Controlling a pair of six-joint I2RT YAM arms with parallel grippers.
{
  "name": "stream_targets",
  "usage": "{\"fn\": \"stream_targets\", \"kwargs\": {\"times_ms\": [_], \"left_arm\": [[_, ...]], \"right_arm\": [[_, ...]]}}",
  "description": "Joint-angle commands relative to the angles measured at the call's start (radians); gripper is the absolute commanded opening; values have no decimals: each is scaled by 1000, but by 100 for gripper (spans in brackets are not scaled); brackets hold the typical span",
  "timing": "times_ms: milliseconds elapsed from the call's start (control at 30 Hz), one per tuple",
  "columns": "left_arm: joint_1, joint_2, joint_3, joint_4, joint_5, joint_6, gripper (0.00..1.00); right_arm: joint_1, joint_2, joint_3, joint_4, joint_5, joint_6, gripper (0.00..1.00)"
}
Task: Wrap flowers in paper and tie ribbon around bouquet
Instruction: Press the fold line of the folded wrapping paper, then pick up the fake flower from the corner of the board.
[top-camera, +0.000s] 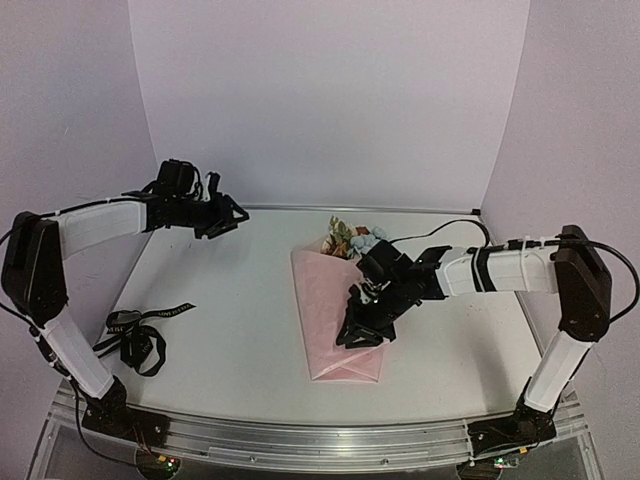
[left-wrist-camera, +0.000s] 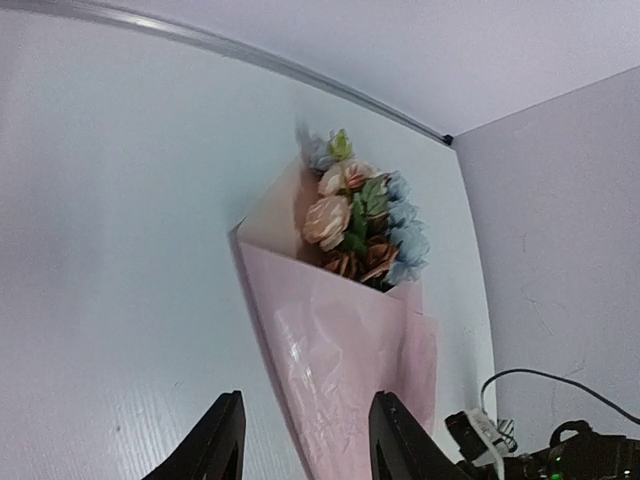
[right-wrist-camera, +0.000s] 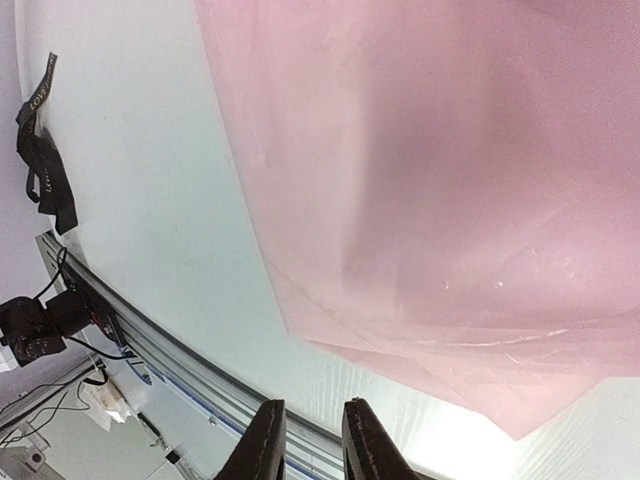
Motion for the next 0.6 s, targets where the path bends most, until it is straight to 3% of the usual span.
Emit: {"fn": "stream_targets", "kwargs": {"times_ms": [0,133,400,567], "left_arm": [[-1,-158,-189,-8,-207,-115,45],[-2,-290,-339,-87,-389,-211,48],[1,-467,-508,-321,-792,-516,62],[27,-464,-533,-403,-893,-649,66]], "right_arm": [[-5,-89,-40,-52,54,-50,23],[-5,-161,-88,-80,91,-101,31],[-4,-261,-135,-157,157,-195,47],[-4,-318,-179,-158,182,-236,51]]}}
